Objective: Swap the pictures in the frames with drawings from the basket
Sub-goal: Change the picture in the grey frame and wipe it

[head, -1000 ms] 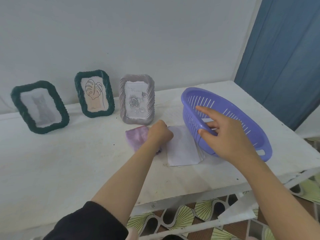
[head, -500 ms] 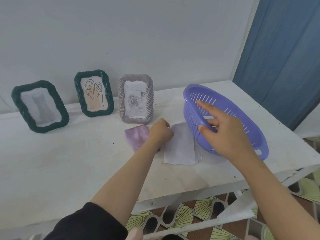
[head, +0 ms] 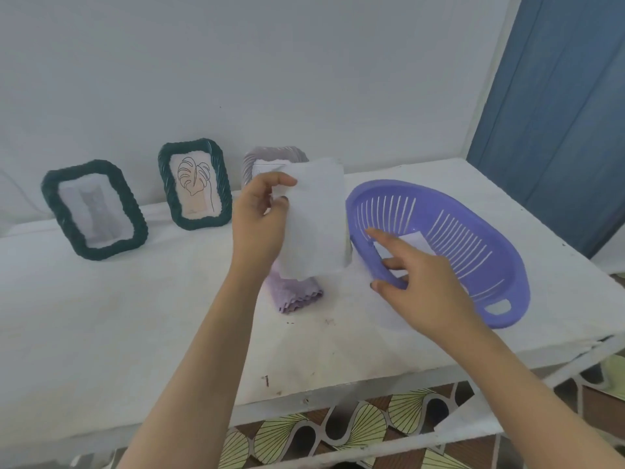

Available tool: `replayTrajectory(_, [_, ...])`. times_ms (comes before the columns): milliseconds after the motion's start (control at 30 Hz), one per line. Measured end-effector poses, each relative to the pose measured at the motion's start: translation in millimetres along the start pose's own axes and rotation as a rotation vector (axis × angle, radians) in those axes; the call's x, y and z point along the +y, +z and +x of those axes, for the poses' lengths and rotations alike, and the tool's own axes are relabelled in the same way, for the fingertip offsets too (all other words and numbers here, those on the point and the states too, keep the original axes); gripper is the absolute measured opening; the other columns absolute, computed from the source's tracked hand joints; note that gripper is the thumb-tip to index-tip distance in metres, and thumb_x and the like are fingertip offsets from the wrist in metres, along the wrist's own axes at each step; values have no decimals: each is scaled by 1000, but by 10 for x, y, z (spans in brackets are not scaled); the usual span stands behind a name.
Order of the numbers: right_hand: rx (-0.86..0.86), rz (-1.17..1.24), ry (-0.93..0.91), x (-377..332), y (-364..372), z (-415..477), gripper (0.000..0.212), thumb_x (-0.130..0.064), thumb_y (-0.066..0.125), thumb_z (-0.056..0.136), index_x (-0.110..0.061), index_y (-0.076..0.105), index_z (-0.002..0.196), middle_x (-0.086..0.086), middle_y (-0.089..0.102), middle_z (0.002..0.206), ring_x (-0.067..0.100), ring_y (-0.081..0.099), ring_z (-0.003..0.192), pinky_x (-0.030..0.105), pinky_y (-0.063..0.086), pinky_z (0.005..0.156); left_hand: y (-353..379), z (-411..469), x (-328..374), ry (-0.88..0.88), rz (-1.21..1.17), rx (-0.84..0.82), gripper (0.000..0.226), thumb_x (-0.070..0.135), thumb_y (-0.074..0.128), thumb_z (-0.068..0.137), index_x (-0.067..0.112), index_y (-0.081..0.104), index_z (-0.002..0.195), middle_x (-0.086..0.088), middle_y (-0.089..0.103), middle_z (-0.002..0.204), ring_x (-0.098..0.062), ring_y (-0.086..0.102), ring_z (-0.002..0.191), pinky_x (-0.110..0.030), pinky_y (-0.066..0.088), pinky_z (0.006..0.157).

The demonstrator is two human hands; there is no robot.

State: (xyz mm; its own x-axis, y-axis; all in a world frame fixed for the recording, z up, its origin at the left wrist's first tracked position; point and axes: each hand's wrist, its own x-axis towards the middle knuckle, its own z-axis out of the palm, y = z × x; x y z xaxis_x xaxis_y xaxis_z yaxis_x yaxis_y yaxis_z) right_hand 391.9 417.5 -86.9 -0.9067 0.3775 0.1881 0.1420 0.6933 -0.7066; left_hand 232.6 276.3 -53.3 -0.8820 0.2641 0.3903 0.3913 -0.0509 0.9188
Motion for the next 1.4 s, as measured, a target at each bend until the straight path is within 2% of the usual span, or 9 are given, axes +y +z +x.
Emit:
replayTrajectory(200, [60,77,8,-19,166,-58,59,-35,59,86,-37,32,139,-6,57,126,4,51,110,22,40,90,-111,-173,133,-52,-116,-76,46,-16,37,82,21,63,79,20,63,73,4,54,73,-8,39,64])
replayTrajectory(333, [164,391,-96,-247,241,-111,66,-26,61,85,-42,24,138,-20,54,121,-8,50,111,4,38,90,-175,-381,69,-62,-177,-88,42,-10,40,74,23,65,75,17,63,75,0,53,73,-9,37,59])
replayTrajectory(500, [226,540,-196,-272,547,-134,70,-7,54,90,-38,20,142,-1,65,78,12,61,74,24,51,72,-186,-702,-93,-33,-198,-37,39,-7,43,70,26,65,73,13,64,81,-4,55,80,-12,40,68])
replayTrajectory(633, [306,608,-226,-141,809,-219,62,-1,47,92,-26,24,143,-15,43,60,4,41,56,12,37,62,-183,-1003,-312,54,-99,1,38,-7,50,73,28,61,84,-3,56,93,-18,53,94,-22,43,72])
replayTrajectory(767, [249,595,-193,-60,967,-376,63,-11,46,93,-44,19,140,-5,62,109,7,60,96,29,50,88,-165,-1227,-511,84,14,60,49,-5,54,74,41,59,91,13,53,107,-22,52,112,-38,50,82])
replayTrajectory(867, [201,584,-125,4,1048,-454,63,-22,46,92,-51,15,138,4,41,144,14,45,129,48,41,104,-159,-1336,-624,61,78,62,47,0,55,76,42,58,96,26,49,114,-21,48,122,-44,50,90])
replayTrajectory(1067, [201,548,-116,-10,1052,-476,69,-6,48,93,-51,18,135,-8,63,116,1,61,106,20,51,87,-132,-1467,-604,132,279,54,41,8,58,80,37,54,109,6,38,136,-12,37,130,-25,33,106])
replayTrajectory(1200, [177,590,-149,-73,1021,-462,52,-10,55,90,-43,30,121,-26,67,103,4,64,101,20,50,85,-80,-1483,-354,79,88,-55,47,10,56,85,46,49,114,11,58,121,-9,58,110,-22,49,84])
replayTrajectory(1400, [17,737,-212,-126,875,-452,32,-14,38,78,-23,34,108,-6,64,121,15,56,116,24,43,94,-110,-1417,-299,-115,-88,25,53,12,65,79,37,39,119,0,65,105,-15,66,94,-38,58,69])
